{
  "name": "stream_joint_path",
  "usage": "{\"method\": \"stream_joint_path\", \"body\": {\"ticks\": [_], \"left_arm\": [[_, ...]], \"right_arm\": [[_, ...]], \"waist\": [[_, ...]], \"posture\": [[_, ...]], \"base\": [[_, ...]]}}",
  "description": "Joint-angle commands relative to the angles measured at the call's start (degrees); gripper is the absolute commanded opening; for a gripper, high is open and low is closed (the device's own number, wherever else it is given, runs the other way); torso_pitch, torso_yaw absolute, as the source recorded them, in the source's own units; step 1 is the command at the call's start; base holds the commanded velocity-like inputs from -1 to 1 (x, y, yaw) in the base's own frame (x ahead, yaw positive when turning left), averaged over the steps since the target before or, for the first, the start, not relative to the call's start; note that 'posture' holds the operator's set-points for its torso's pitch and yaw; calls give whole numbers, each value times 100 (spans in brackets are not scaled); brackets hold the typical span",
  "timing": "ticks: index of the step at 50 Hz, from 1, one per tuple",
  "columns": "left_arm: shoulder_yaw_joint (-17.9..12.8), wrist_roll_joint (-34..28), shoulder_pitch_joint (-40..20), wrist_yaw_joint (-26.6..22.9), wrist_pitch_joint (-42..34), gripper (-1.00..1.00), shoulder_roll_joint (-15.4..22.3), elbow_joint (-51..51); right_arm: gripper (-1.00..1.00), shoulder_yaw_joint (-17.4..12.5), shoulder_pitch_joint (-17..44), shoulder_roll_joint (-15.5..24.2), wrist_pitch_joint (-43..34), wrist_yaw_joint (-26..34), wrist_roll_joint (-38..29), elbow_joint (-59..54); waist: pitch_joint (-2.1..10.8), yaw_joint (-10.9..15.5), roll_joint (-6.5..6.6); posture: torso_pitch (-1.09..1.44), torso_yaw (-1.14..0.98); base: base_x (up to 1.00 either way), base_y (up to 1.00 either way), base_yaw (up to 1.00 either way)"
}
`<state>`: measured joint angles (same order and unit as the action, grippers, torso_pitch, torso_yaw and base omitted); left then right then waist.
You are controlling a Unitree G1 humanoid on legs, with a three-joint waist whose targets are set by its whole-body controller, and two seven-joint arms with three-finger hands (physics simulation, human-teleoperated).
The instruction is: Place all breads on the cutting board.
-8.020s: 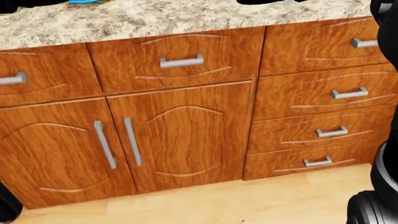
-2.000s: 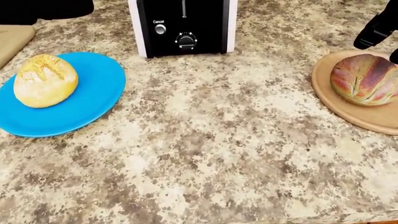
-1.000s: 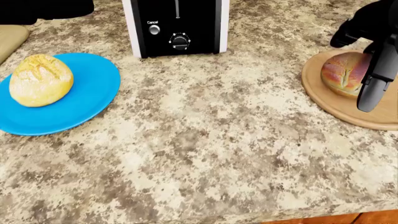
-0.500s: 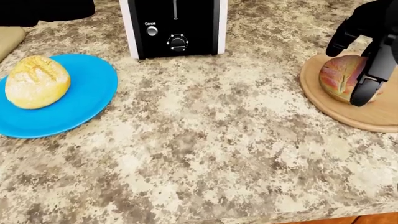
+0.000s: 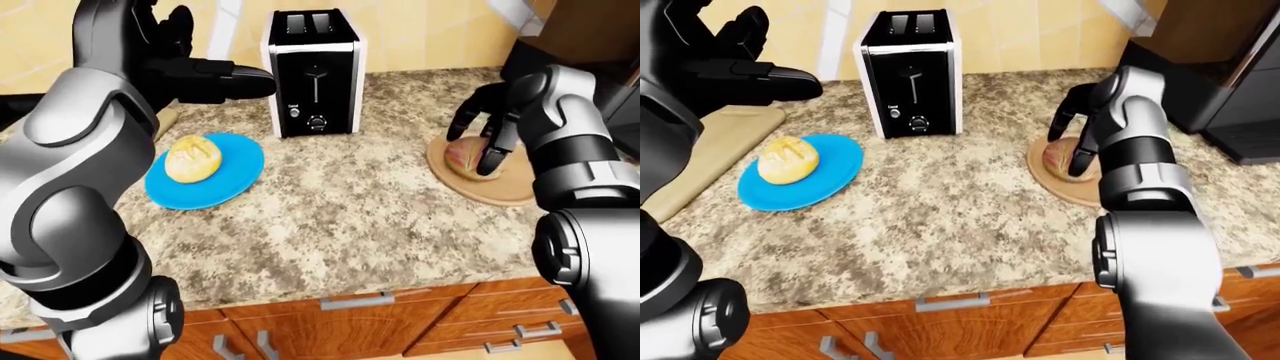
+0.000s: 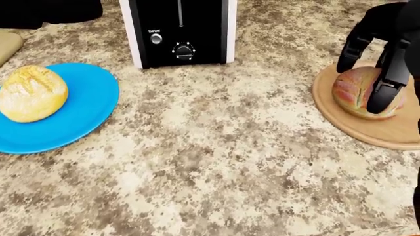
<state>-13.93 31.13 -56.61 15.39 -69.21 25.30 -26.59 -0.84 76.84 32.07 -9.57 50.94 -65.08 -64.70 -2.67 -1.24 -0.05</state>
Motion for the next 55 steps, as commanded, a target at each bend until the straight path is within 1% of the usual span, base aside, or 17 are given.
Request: {"method": "stream_joint_path", "body": {"ticks": [1, 2, 3, 19, 29, 32, 35, 39, 41, 44, 47, 49, 50, 52, 53, 54, 55], "left_arm": [[-67, -26, -182, 2, 173, 100, 62, -82], [-57, -36, -172, -7, 196, 100, 65, -68], [-49, -43, -165, -12, 206, 100, 62, -64], [-72, -34, -190, -2, 165, 100, 60, -76], [-97, -22, -192, -11, 150, 100, 104, -59], [-83, -32, -188, -63, 118, 100, 198, -49], [-330, 116, -463, -8, -140, 100, 326, -34], [-212, 68, -355, -214, -54, 100, 692, 7], [-320, 175, -502, -282, -211, 100, 757, 44], [82, -67, -800, -631, -192, 100, 1210, 243], [694, -600, -1363, -1341, -63, 100, 1708, 828], [1105, -1181, -1608, -1923, 180, 100, 1882, 1307], [1156, -1443, -1661, -2166, 232, 100, 1844, 1429], [1663, -2180, -1851, -2992, 610, 100, 1963, 2103], [1862, -2628, -1963, -3380, 881, 100, 1927, 2499], [2177, -3151, -2117, -3889, 1213, 100, 1915, 3025], [2301, -3649, -2315, -4332, 1463, 100, 1805, 3565]], "right_arm": [[-44, -35, 124, -51, 51, 221, 176, 7], [-78, -31, 125, -54, 55, 232, 175, 16], [-100, -31, 135, -50, 66, 240, 178, 24], [-100, -53, 795, 113, 101, 637, 54, 159], [-100, -178, 1114, 40, 85, 1058, 258, 849], [-100, -204, 1051, 13, 34, 1154, 318, 1220], [-100, -277, 1108, 40, -23, 1283, 397, 1582], [-100, -321, 1085, 96, -101, 1369, 454, 1990], [-100, -319, 999, 89, -137, 1313, 438, 2056], [-100, -311, 900, 44, -140, 1253, 445, 2112], [-100, -308, 837, 41, -152, 1339, 444, 2297], [-100, -328, 757, 56, -178, 1423, 447, 2454], [-100, -331, 723, 60, -178, 1431, 442, 2492], [-100, -337, 625, 72, -178, 1465, 426, 2580], [-100, -338, 609, 71, -177, 1474, 420, 2595], [-100, -334, 583, 55, -176, 1470, 412, 2609], [-100, -330, 566, 38, -192, 1508, 405, 2662]], "waist": [[131, 23, -1], [131, 22, -2], [131, 22, -2], [56, 19, 85], [17, -6, 107], [12, -10, 112], [12, -11, 115], [-13, -13, 130], [-13, -3, 136], [-4, -1, 139], [2, 7, 117], [-3, 25, 106], [-6, 38, 103], [-4, 61, 105], [1, 72, 104], [9, 84, 97], [18, 99, 89]], "posture": [[0, 0], [0, 0], [0, 0], [0, 0], [0, 0], [0, 0], [0, 0], [0, 0], [0, 0], [0, 0], [0, 0], [0, 0], [0, 0], [0, 0], [0, 0], [0, 0], [0, 0]], "base": [[0, 0, 0], [0, 0, 0], [0, 0, 0], [0, 0, 0], [0, 0, 0], [0, 0, 0], [0, 0, 0], [0, 0, 0], [0, 0, 0], [0, 0, 0], [0, 0, 0], [0, 0, 0], [0, 0, 0], [0, 0, 0], [0, 0, 0], [0, 0, 0], [0, 0, 0]]}}
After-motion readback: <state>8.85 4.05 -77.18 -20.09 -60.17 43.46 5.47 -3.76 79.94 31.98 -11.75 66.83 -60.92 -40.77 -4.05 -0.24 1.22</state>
